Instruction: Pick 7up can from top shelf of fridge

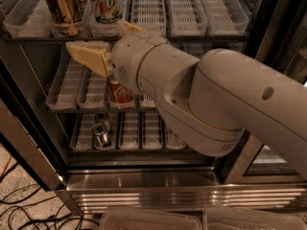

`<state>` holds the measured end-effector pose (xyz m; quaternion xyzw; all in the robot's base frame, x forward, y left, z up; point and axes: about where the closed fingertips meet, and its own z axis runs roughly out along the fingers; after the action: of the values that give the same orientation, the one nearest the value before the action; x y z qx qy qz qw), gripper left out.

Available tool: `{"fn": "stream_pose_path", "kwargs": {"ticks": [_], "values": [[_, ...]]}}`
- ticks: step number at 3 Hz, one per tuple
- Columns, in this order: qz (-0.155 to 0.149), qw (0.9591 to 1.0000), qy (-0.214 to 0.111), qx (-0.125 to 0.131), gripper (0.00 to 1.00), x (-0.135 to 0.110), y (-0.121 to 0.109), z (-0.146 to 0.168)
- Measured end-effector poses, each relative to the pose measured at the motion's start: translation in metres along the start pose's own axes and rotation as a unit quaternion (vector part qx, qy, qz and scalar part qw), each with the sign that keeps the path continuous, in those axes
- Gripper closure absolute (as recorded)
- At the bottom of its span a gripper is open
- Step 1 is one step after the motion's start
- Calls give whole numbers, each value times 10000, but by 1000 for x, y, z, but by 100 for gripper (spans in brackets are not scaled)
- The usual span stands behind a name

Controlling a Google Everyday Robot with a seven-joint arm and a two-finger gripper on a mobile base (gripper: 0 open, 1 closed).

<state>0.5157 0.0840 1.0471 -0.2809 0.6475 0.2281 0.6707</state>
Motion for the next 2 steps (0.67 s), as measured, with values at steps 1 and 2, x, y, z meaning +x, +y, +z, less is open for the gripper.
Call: {"fn": "stream_pose_path", "kwargs": {"ticks": [1,2], "values": [[0,10000,0,0,22,0,0,0],[-42,10000,-25,38,22,-4,0,2]]}}
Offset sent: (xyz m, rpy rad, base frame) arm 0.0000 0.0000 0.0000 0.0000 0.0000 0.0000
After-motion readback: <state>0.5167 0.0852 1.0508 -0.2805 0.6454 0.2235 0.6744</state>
